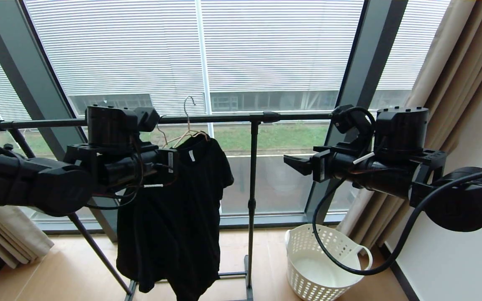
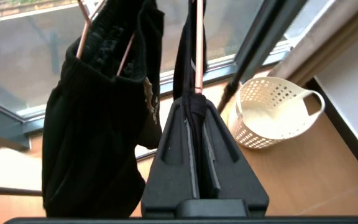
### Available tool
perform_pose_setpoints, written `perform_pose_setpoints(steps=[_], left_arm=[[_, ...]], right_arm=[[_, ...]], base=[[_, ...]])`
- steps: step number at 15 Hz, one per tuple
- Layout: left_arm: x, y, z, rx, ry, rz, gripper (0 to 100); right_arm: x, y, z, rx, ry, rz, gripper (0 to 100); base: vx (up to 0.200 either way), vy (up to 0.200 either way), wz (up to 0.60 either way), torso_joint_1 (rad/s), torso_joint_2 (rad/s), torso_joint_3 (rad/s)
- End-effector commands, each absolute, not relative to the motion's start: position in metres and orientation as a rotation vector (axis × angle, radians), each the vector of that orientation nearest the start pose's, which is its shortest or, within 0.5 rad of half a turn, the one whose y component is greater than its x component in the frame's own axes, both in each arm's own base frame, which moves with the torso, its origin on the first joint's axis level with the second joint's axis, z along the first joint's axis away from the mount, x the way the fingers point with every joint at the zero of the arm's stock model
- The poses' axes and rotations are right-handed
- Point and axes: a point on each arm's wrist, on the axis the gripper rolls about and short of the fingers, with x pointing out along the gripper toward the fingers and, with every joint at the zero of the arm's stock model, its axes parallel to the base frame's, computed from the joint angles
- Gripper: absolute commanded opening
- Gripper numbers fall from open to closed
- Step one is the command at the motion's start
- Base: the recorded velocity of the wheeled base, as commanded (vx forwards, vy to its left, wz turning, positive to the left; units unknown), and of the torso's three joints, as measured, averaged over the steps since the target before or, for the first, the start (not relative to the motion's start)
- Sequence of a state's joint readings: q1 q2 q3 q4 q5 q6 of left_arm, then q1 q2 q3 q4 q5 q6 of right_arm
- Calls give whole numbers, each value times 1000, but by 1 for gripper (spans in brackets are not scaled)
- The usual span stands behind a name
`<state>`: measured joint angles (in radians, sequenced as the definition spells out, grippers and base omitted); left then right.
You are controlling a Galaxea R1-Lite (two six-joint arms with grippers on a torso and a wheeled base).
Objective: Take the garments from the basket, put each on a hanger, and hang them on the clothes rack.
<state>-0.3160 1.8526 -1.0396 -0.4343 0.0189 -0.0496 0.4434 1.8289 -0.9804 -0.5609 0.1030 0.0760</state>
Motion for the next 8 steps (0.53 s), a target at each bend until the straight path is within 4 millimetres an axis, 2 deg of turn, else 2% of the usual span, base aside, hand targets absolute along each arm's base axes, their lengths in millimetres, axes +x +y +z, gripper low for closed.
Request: perform_pose_setpoints(steps=[1, 3, 5, 8], left_arm=[[353, -124, 160, 16, 410, -303, 0], [356, -129, 156, 18, 417, -308, 0], [371, -135, 150, 18, 413, -310, 0], [373, -136, 148, 19, 416, -300, 0]], right_arm=[[314, 153, 176, 19, 318, 529, 100], [315, 154, 173, 17, 325, 529, 100], [314, 157, 169, 0, 333, 538, 100], [313, 160, 165, -14, 340, 548, 100]], base=[[0, 0, 0, 0, 0, 0], [0, 0, 0, 0, 0, 0], [0, 0, 0, 0, 0, 0], [0, 0, 0, 0, 0, 0]])
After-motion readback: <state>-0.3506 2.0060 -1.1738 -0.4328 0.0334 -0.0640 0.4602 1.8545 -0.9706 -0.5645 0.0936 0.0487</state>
